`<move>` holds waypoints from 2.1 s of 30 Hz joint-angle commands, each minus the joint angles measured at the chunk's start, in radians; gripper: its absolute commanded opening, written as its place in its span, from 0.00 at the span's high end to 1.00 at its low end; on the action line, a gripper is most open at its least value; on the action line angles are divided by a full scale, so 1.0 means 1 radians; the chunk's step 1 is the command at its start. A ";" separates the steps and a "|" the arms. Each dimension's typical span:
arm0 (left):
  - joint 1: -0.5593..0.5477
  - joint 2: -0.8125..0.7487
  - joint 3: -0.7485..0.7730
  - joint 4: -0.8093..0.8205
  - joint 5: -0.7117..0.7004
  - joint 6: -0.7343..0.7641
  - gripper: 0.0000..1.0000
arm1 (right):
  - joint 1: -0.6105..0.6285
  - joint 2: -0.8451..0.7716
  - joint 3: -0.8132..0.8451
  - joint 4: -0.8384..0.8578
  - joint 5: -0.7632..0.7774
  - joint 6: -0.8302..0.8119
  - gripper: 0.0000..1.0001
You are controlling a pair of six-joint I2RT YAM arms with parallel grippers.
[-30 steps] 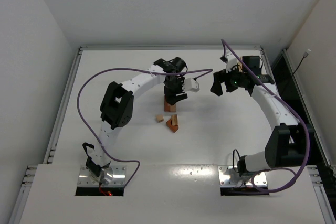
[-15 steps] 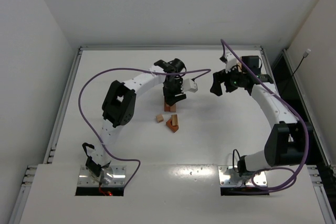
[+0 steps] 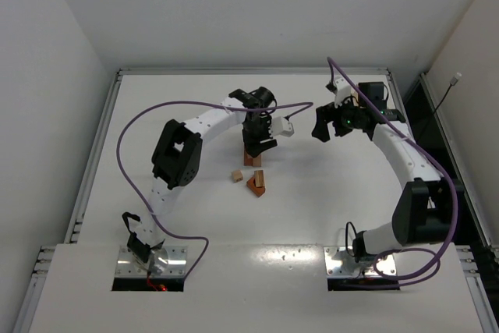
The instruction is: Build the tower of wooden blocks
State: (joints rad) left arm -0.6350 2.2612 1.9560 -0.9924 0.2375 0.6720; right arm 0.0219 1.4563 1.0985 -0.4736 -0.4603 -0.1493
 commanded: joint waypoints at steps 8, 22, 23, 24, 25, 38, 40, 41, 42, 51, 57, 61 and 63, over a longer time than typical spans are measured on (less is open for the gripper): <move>0.006 0.032 0.018 0.009 0.031 0.000 0.91 | 0.000 0.009 0.044 0.023 -0.040 0.001 0.15; 0.006 0.041 0.027 0.009 0.031 -0.009 0.69 | 0.000 0.009 0.044 0.023 -0.049 0.001 0.15; 0.006 0.041 0.027 0.009 0.031 -0.009 0.69 | 0.000 0.009 0.044 0.023 -0.049 0.001 0.15; 0.006 0.041 0.027 0.009 0.031 -0.009 0.67 | 0.000 0.009 0.044 0.023 -0.049 0.001 0.15; 0.006 0.041 0.027 0.009 0.031 -0.009 0.65 | -0.010 0.009 0.044 0.023 -0.049 0.001 0.15; 0.006 0.041 0.027 0.000 0.058 0.000 0.43 | -0.010 0.018 0.044 0.023 -0.049 -0.009 0.15; 0.006 0.041 0.027 -0.009 0.059 0.000 0.39 | -0.010 0.018 0.044 0.023 -0.049 -0.009 0.15; 0.006 0.041 0.027 -0.009 0.059 0.009 0.39 | -0.010 0.018 0.044 0.023 -0.049 -0.009 0.15; 0.006 0.032 0.027 -0.009 0.059 0.009 0.37 | -0.010 0.018 0.044 0.023 -0.058 -0.009 0.15; 0.015 0.023 0.027 -0.018 0.071 0.009 0.29 | -0.010 0.018 0.044 0.013 -0.058 -0.009 0.15; 0.015 0.000 0.027 -0.018 0.062 0.009 0.28 | -0.010 0.018 0.044 0.013 -0.058 -0.009 0.15; 0.024 -0.045 0.049 -0.028 0.049 0.009 0.28 | -0.010 0.018 0.044 0.013 -0.058 -0.009 0.15; 0.024 -0.063 0.081 -0.028 0.039 0.009 0.27 | -0.010 0.018 0.044 0.013 -0.058 -0.009 0.15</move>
State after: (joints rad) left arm -0.6304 2.2887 1.9675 -1.0122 0.2684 0.6697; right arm 0.0154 1.4731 1.0988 -0.4808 -0.4805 -0.1497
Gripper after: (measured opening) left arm 0.726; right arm 0.852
